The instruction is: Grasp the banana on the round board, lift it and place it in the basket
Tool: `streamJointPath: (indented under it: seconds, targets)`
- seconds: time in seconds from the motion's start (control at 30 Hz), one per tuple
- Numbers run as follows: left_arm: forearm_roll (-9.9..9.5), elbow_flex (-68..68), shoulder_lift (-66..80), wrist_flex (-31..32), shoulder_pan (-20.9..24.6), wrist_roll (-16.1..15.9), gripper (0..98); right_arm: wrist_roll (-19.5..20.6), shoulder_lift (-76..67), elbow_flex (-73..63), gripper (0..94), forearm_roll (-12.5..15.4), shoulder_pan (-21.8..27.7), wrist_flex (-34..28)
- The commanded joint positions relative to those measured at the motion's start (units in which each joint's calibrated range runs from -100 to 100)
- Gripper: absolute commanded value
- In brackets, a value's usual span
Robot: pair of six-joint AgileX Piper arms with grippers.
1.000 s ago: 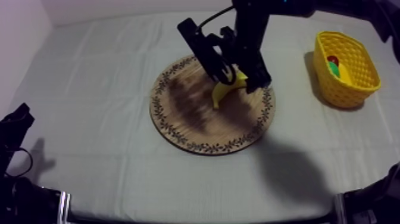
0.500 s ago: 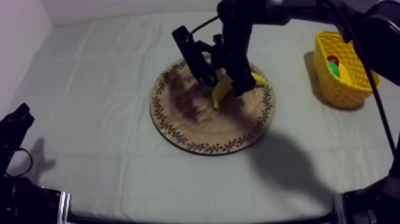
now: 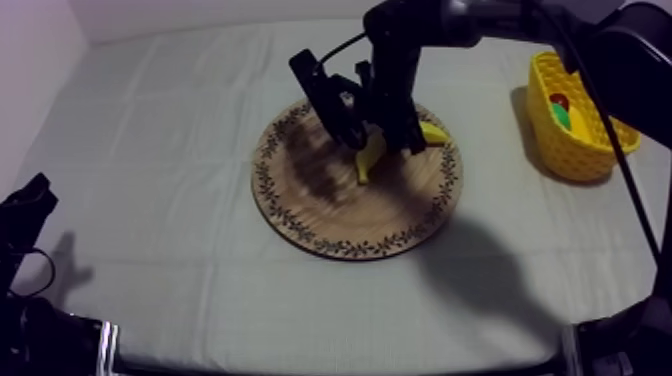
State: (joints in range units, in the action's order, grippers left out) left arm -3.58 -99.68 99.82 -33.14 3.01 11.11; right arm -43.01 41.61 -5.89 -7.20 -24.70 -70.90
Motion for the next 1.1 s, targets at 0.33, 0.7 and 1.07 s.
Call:
streamJointPath:
  seconds: [0.33, 0.7, 1.07]
  targets:
    - [-0.01, 0.0, 0.0, 0.0, 0.0, 0.0, 0.1, 0.8, -0.5, 2.9, 25.1, -0.4, 0.1, 1.6]
    - [-0.01, 0.0, 0.0, 0.0, 0.0, 0.0, 0.1, 0.1, -6.4, 4.1, 22.5, -0.4, 0.1, 0.1]
    - [-0.01, 0.0, 0.0, 0.0, 0.0, 0.0, 0.1, -2.9, -18.8, -0.2, 21.8, -0.4, 0.6, -8.4]
